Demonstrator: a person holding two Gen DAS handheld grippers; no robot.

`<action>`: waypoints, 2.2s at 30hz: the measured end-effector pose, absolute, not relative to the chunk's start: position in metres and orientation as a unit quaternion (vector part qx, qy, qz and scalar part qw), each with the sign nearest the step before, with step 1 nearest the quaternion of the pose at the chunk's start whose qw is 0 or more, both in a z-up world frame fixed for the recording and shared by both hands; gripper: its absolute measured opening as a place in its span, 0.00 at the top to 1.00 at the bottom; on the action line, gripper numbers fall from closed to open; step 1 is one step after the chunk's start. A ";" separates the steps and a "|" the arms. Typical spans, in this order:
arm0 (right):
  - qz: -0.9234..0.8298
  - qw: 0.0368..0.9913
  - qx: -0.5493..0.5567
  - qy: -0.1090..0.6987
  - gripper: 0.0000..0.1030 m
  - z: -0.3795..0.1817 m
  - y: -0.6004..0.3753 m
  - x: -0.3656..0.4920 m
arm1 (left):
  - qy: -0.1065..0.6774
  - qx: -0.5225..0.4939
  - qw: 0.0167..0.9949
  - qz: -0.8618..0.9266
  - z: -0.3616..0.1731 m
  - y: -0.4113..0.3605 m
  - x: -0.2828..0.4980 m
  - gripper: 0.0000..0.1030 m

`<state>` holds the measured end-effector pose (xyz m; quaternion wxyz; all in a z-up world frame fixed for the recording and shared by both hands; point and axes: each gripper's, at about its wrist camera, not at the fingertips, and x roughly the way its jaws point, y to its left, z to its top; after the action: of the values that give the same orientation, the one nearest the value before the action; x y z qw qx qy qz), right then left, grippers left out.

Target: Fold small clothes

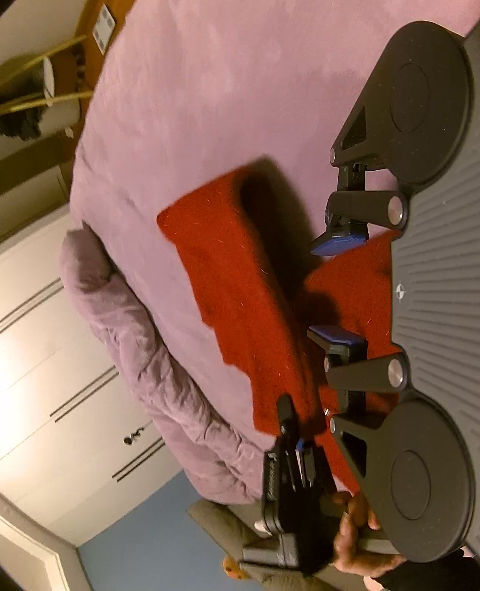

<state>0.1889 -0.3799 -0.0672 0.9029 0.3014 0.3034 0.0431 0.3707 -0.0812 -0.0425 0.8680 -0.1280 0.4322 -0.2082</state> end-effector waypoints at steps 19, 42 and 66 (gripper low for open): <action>0.026 0.840 0.422 0.341 0.71 -0.107 -0.366 0.277 | 0.439 -0.155 0.881 -0.081 -0.083 0.030 0.390 0.88; -0.059 0.929 0.145 0.334 0.86 -0.103 -0.306 0.309 | 0.394 -0.024 0.918 -0.033 -0.096 0.025 0.397 0.88; -0.034 0.936 -0.099 0.335 0.90 -0.115 -0.229 0.312 | 0.371 0.028 0.928 -0.012 -0.111 0.026 0.405 0.79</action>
<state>0.3117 -0.2290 -0.1149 0.9362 -0.0992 0.3354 -0.0342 0.4051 0.0263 -0.1106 0.9281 0.0282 0.3711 -0.0124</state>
